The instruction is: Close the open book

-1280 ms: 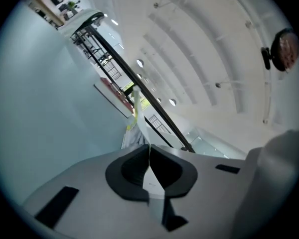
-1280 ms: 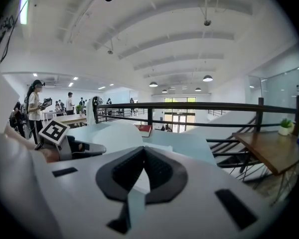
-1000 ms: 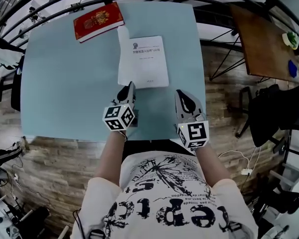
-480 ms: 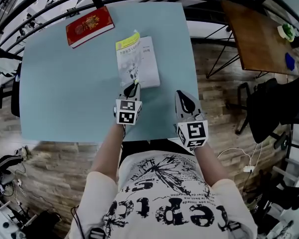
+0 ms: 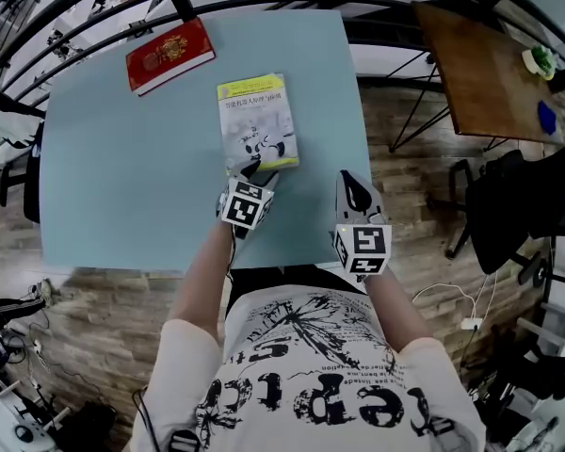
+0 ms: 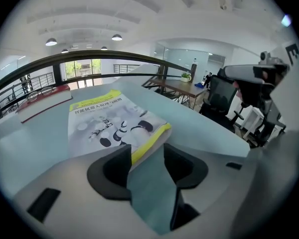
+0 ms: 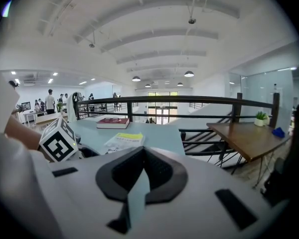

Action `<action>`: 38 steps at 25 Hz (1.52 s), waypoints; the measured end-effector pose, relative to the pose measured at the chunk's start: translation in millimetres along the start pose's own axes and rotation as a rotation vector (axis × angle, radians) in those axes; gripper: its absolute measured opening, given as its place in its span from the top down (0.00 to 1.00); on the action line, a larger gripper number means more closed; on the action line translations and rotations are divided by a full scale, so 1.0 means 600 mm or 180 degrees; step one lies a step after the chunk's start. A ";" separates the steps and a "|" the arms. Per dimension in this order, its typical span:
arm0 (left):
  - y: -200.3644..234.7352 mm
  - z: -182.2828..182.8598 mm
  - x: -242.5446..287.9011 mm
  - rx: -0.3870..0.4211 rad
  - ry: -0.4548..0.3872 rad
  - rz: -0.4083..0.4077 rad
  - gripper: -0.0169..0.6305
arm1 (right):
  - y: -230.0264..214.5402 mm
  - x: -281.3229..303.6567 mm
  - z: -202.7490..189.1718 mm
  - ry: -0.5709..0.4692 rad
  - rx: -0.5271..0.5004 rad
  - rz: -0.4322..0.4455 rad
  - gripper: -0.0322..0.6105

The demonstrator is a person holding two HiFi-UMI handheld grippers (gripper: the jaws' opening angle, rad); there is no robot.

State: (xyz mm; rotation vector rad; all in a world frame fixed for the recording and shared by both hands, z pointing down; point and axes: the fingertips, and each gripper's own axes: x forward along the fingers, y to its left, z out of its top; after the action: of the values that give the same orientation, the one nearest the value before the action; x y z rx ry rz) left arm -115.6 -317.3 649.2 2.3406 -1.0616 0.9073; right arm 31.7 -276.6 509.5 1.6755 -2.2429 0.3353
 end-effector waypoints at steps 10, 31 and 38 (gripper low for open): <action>0.001 0.113 -0.127 -0.0225 -0.0866 0.0397 0.87 | 0.022 -0.009 0.042 -0.0163 -0.0093 0.0231 0.93; -0.004 0.270 -0.451 0.0047 -0.2257 0.0688 0.94 | 0.074 -0.053 0.218 -0.1038 -0.0291 0.0570 0.94; -0.006 0.276 -0.471 0.0026 -0.2324 0.0668 0.94 | 0.086 -0.053 0.226 -0.1063 -0.0308 0.0646 0.94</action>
State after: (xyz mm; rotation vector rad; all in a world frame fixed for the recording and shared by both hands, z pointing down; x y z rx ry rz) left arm -188.6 -270.8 333.4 2.6634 -1.5898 0.0799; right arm -24.8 -284.1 372.2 1.5515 -2.6319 -0.0116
